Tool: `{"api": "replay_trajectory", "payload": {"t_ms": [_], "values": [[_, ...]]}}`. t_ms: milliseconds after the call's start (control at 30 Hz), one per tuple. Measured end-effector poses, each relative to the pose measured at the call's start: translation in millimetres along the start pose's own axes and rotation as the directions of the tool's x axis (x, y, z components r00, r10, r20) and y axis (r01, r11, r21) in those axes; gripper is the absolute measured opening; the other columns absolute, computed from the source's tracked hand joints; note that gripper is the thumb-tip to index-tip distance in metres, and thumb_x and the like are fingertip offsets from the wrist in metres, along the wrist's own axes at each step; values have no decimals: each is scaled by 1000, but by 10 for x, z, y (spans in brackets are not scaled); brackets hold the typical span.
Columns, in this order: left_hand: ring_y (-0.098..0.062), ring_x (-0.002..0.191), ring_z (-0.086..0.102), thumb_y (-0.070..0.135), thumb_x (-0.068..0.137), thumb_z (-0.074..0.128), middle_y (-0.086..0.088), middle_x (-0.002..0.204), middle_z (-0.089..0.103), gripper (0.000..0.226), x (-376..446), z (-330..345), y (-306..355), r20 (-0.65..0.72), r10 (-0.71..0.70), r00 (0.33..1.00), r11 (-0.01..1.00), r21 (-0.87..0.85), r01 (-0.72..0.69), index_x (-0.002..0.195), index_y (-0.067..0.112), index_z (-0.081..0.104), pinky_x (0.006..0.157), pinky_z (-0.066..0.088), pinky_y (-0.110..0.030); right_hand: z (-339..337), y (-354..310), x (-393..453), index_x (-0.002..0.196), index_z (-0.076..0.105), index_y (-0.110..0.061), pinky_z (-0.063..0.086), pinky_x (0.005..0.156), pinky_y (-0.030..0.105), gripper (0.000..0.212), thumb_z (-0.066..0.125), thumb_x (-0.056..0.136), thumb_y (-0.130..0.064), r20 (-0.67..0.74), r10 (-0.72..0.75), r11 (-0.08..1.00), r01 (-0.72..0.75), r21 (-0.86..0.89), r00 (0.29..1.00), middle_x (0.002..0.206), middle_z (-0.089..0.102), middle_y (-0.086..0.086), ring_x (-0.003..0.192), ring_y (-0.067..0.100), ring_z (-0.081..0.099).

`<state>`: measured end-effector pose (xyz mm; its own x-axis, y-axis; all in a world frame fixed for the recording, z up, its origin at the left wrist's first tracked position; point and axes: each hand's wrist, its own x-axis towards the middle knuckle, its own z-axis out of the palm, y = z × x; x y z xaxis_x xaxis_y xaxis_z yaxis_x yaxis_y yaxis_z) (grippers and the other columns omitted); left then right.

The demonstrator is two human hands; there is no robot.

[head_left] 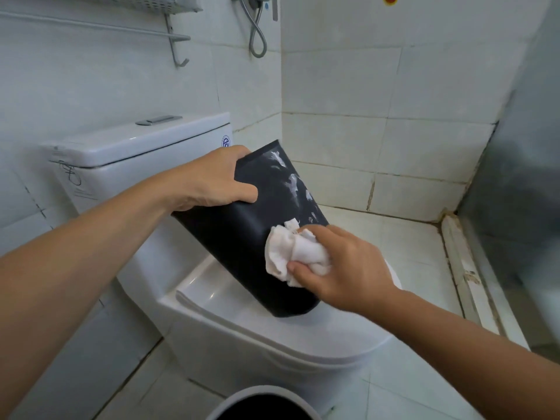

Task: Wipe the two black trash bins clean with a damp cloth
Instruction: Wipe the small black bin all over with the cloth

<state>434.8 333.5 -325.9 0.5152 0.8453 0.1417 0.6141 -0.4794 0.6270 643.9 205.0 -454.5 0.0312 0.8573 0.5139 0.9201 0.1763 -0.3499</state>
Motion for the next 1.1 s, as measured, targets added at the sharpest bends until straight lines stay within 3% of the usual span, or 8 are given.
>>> {"api": "replay_trajectory", "payload": {"t_ms": [167, 267, 433, 567, 633, 800, 1000, 1100], "values": [[-22, 95, 73, 15, 83, 76, -2, 103, 76, 35, -38, 3, 62, -15, -10, 1000, 999, 33, 11, 116, 18, 65, 88, 60, -42, 47, 49, 169, 100, 57, -35, 36, 59, 31, 36, 53, 86, -68, -6, 304, 950, -302, 78, 953, 88, 64, -10, 79, 18, 57], [-24, 95, 73, 15, 82, 76, -4, 103, 76, 35, -53, 18, 107, -6, 9, 1000, 999, 38, -9, 115, 15, 64, 91, 61, -48, 48, -39, 59, 103, 56, -34, 38, 61, 31, 44, 52, 85, -74, -5, 263, 964, -262, 40, 965, 91, 62, -11, 82, 19, 61], [-30, 97, 72, 15, 83, 74, -11, 106, 75, 35, -50, 55, 153, -5, 22, 1000, 998, 61, -22, 116, 11, 61, 89, 58, -50, 17, -181, -7, 133, 53, -39, 44, 72, 31, 84, 53, 68, -93, 19, 258, 966, -258, -2, 966, 109, 62, -17, 101, 14, 62], [-26, 95, 73, 15, 84, 74, -6, 103, 76, 34, -55, 43, 148, 9, 27, 1000, 998, 59, -28, 115, 15, 62, 88, 59, -46, 5, -147, -57, 108, 55, -38, 50, 67, 32, 57, 65, 71, -81, -3, 198, 980, -198, 25, 980, 91, 58, -14, 80, 11, 58], [-24, 95, 73, 14, 84, 74, -4, 102, 76, 33, -62, 43, 163, 15, 26, 1000, 998, 50, -26, 115, 15, 62, 87, 60, -42, -8, -55, -144, 111, 55, -41, 44, 65, 29, 55, 66, 73, -78, 38, 172, 985, -172, -6, 984, 90, 58, -16, 80, 11, 55], [-30, 98, 72, 20, 78, 75, -8, 105, 76, 39, -79, 29, 142, 0, 10, 1000, 999, 46, -10, 115, 14, 63, 94, 58, -51, -59, 151, -274, 113, 52, -45, 32, 60, 18, 53, 61, 76, -82, 144, 211, 976, -198, -95, 967, 90, 57, -15, 83, 10, 54], [-30, 96, 71, 16, 83, 75, -9, 103, 74, 35, -67, 79, 235, 9, 32, 999, 997, 76, -32, 114, 12, 61, 86, 59, -47, -39, -184, 28, 108, 56, -39, 51, 65, 34, 51, 52, 82, -82, -5, 126, 991, -125, 46, 992, 90, 60, -13, 79, 12, 59], [-28, 95, 71, 14, 84, 75, -7, 102, 74, 34, -58, 72, 219, 3, 24, 1000, 998, 59, -24, 115, 12, 61, 78, 57, -37, -47, -263, 145, 108, 55, -39, 50, 65, 34, 46, 55, 84, -78, -16, 104, 993, -103, 53, 994, 89, 59, -12, 79, 13, 58]]}}
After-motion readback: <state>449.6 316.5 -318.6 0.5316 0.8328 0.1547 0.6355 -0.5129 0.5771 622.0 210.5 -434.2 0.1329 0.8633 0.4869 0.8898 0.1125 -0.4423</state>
